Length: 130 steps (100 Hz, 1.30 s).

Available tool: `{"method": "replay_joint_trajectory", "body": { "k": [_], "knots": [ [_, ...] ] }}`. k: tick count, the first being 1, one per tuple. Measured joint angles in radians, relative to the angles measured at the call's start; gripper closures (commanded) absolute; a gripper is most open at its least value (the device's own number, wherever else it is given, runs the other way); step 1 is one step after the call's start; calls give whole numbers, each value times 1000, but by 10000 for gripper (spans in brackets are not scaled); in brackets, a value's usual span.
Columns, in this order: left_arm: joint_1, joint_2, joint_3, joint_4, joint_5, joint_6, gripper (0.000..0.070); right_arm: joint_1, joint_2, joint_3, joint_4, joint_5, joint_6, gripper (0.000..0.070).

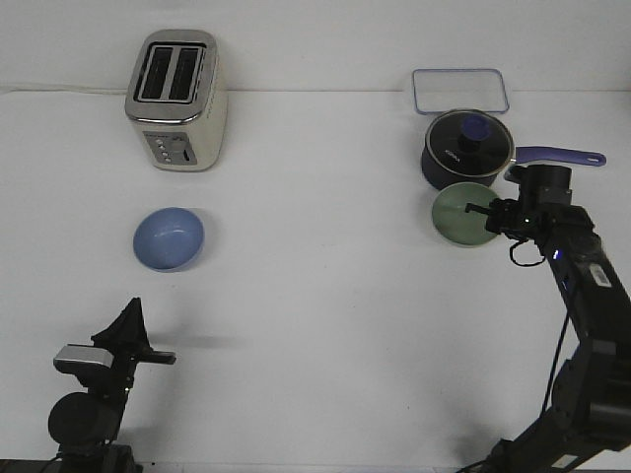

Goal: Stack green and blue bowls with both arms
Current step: 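Drag the green bowl with the right gripper toward the table center, nearer the robot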

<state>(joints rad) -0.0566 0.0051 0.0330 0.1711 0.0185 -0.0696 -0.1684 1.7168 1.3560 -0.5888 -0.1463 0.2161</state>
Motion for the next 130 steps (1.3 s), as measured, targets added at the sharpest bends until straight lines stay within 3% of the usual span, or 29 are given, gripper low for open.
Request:
{"method": "replay_joint_trajectory", "body": {
  "k": [29,48,68,97,130],
  "knots": [
    [0,0,0,0,0,0,685,15,-302,2,-126,-129,-2,700],
    [0,0,0,0,0,0,685,138,-438,-62,-163,-171,-2,700],
    [0,0,0,0,0,0,686,362,-563,-262,-113,-162,7,700],
    [0,0,0,0,0,0,685,665,-517,-453,28,-100,107,700],
    [0,0,0,0,0,0,686,789,-331,-454,112,-74,126,700]
  ]
}}
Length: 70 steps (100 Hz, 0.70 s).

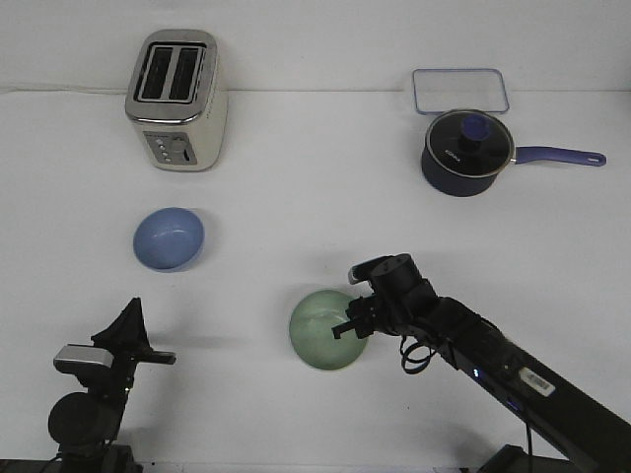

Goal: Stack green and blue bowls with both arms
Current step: 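Drag the green bowl with the right gripper toward the table center, nearer the robot, then release the green bowl and retract the right gripper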

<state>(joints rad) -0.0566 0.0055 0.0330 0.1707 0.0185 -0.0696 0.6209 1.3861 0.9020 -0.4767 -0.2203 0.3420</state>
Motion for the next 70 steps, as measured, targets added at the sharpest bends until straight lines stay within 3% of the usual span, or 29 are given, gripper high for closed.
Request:
{"method": "replay_joint_trajectory", "body": {
  "k": [14,25,30,54,70],
  "knots": [
    [0,0,0,0,0,0,686,6,50,-2,20,14,0,676],
    [0,0,0,0,0,0,685,8,60,-2,27,13,-1,491],
    [0,0,0,0,0,0,686,8,62,-2,27,13,-1,449],
    [0,0,0,0,0,0,685,-2,48,-2,41,4,-2,419],
    [0,0,0,0,0,-1,686,-30,-96,-2,84,5,-18,420]
  ]
}}
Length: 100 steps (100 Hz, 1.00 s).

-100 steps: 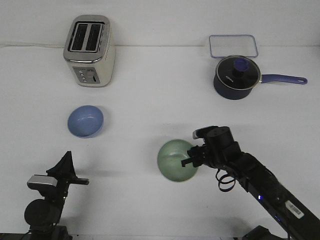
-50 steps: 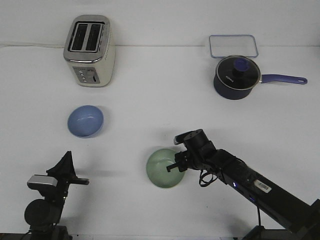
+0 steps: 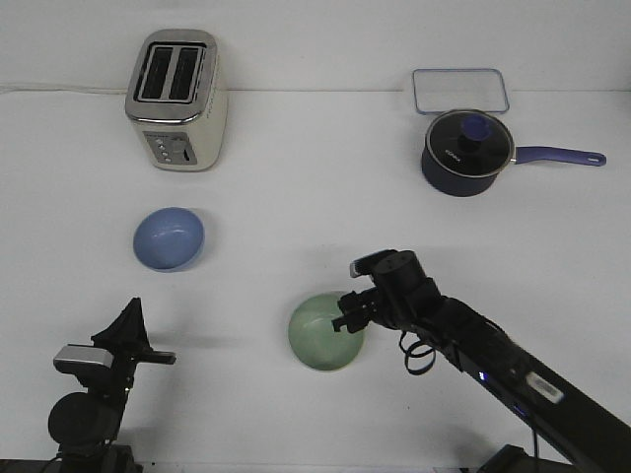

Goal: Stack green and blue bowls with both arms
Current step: 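Release the green bowl and retract the right gripper, then reach the left gripper forward and grasp the light blue bowl's rim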

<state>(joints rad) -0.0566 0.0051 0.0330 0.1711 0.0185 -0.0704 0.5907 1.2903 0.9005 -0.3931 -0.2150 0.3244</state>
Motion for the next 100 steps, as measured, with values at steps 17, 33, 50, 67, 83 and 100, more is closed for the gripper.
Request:
{"method": "replay_joint_trajectory", "body": {
  "k": [17,33,50,67,83,100],
  "knots": [
    [0,0,0,0,0,-39,686,-60,-190,2,36,7,-55,421],
    [0,0,0,1,0,-134,688,-103,-327,2,38,63,-128,421],
    [0,0,3,-2,-13,-269,687,-107,-476,-45,74,158,-197,423],
    [0,41,89,-78,-24,-318,687,-107,-660,-215,157,226,-232,423],
    [7,188,256,-220,-65,-325,687,-107,-814,-369,162,291,-234,423],
    [24,456,443,-322,-65,-290,674,-107,-877,-393,129,302,-232,423]
  ]
}}
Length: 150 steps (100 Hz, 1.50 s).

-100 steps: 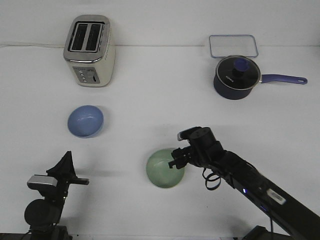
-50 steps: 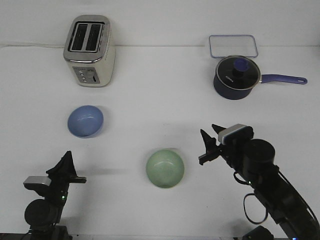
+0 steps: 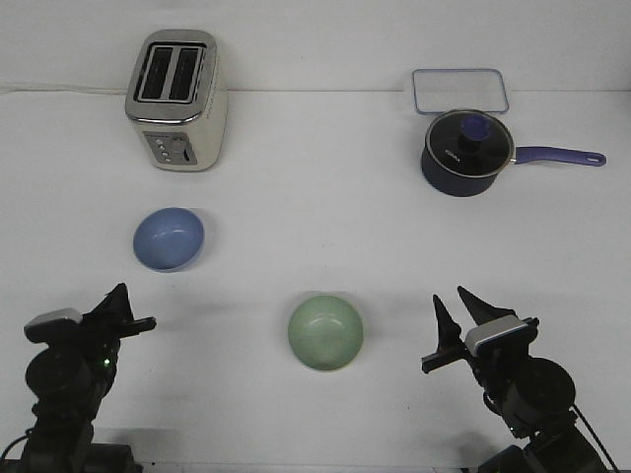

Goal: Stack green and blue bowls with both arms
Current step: 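Reach the left gripper forward and grasp the light blue bowl's rim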

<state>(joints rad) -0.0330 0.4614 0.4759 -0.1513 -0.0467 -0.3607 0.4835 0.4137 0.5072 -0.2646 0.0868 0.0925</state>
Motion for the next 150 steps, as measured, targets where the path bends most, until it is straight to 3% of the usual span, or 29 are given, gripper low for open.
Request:
{"method": "replay_joint_trajectory", "body": {
  "k": [4,16,21,84,100,105,114,135,150],
  "knots": [
    [4,69,47,-23,0,13,618,0,0,0,-8,0,0,422],
    [19,269,177,-77,0,43,256,0,0,0,-18,-3,-1,422],
    [26,357,230,-99,0,51,186,0,0,0,-18,-5,-2,422],
    [156,1006,480,-97,93,60,185,0,0,0,-38,-6,-8,422],
    [173,1080,480,-63,176,60,239,0,0,0,-59,-6,-8,423],
    [173,1089,480,-54,180,60,366,0,0,0,-66,-6,-9,422],
    [173,1098,480,-47,182,60,700,0,0,0,-67,-6,-10,422],
    [173,1096,480,-35,190,59,687,0,0,0,-67,-6,-10,422],
    [158,1047,480,-40,254,76,687,0,0,0,-67,-6,-10,422]
  ]
}}
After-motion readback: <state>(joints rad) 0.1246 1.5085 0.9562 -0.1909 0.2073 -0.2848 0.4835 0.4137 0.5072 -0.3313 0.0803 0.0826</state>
